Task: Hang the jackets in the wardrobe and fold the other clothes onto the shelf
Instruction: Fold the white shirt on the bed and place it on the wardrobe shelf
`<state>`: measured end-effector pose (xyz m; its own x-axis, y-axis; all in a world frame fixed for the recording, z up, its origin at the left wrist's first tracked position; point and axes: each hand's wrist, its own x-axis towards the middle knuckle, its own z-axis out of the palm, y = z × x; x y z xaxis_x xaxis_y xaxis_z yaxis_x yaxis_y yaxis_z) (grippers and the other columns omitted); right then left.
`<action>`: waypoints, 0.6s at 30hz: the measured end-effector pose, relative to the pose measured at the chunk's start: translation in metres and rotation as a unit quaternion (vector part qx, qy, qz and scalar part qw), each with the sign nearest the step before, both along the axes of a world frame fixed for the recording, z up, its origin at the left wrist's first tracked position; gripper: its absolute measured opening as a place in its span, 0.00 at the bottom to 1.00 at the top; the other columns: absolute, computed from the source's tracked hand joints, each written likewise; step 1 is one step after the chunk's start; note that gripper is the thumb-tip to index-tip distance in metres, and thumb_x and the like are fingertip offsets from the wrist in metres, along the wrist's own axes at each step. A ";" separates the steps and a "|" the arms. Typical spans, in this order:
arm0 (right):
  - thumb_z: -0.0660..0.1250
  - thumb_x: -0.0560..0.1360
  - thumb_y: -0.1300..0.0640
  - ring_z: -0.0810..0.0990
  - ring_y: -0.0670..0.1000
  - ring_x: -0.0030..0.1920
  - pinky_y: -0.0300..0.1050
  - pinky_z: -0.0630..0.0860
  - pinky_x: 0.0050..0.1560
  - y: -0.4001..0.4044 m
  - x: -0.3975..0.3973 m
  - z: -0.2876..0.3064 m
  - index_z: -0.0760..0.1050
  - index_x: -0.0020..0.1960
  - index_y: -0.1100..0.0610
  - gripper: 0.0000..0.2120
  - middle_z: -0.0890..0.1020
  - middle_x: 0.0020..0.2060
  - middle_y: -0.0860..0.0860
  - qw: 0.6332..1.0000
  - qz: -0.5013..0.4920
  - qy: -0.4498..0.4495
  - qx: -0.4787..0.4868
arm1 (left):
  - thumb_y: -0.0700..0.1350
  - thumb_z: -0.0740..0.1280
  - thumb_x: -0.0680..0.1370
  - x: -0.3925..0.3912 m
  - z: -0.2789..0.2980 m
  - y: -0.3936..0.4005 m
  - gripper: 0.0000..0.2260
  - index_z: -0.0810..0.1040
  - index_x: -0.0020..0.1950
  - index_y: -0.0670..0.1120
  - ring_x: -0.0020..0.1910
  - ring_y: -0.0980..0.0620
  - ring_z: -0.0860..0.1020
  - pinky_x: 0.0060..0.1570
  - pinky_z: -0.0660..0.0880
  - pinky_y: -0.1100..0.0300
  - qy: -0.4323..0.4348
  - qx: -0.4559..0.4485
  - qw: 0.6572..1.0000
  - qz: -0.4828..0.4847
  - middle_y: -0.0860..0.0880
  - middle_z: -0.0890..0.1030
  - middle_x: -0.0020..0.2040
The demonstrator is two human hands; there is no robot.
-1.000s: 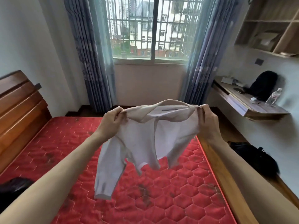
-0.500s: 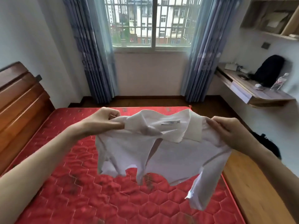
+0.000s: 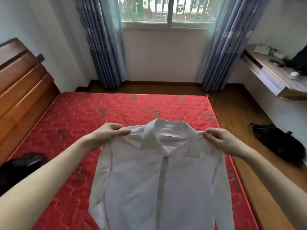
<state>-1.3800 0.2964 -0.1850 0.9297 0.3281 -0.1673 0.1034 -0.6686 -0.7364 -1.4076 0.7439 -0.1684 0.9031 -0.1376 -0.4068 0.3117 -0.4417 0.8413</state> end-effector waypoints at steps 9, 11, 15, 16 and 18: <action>0.66 0.83 0.47 0.73 0.51 0.35 0.52 0.72 0.38 0.039 0.069 -0.275 0.71 0.42 0.51 0.14 0.76 0.31 0.46 0.990 -0.015 -0.008 -0.139 | 0.54 0.70 0.82 0.067 -0.303 0.023 0.21 0.75 0.30 0.51 0.28 0.57 0.64 0.33 0.61 0.55 -0.037 0.116 0.991 0.062 0.57 0.68 0.27; 0.62 0.84 0.46 0.78 0.55 0.37 0.54 0.76 0.40 0.044 0.081 -0.328 0.74 0.46 0.51 0.12 0.78 0.33 0.46 0.979 -0.029 -0.039 -0.196 | 0.59 0.66 0.83 0.081 -0.358 0.026 0.22 0.70 0.31 0.52 0.27 0.55 0.64 0.34 0.62 0.53 -0.057 0.175 0.982 0.044 0.57 0.67 0.26; 0.55 0.86 0.46 0.81 0.64 0.42 0.53 0.71 0.38 0.053 0.110 -0.414 0.70 0.50 0.54 0.13 0.79 0.36 0.50 0.961 -0.021 -0.077 -0.263 | 0.61 0.63 0.83 0.107 -0.436 0.023 0.19 0.68 0.36 0.54 0.31 0.55 0.71 0.36 0.67 0.51 -0.096 0.231 0.968 0.026 0.58 0.74 0.29; 0.56 0.86 0.47 0.81 0.65 0.42 0.53 0.69 0.38 0.053 0.116 -0.432 0.69 0.50 0.54 0.12 0.78 0.37 0.50 0.962 -0.026 -0.075 -0.262 | 0.61 0.65 0.82 0.114 -0.453 0.024 0.17 0.70 0.39 0.54 0.32 0.55 0.74 0.37 0.70 0.51 -0.106 0.239 0.965 0.021 0.57 0.77 0.31; 0.59 0.86 0.49 0.81 0.64 0.42 0.53 0.69 0.38 0.050 0.130 -0.465 0.69 0.53 0.54 0.09 0.79 0.38 0.50 0.964 -0.034 -0.064 -0.255 | 0.58 0.69 0.80 0.128 -0.483 0.028 0.12 0.72 0.44 0.53 0.35 0.51 0.78 0.39 0.74 0.50 -0.135 0.260 0.956 -0.004 0.55 0.79 0.33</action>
<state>-1.2499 0.3464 -0.6503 0.9700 0.1711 -0.1725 0.1152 -0.9490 -0.2935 -1.2793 0.7716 -0.6517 0.9845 0.0124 -0.1750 0.1093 -0.8239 0.5561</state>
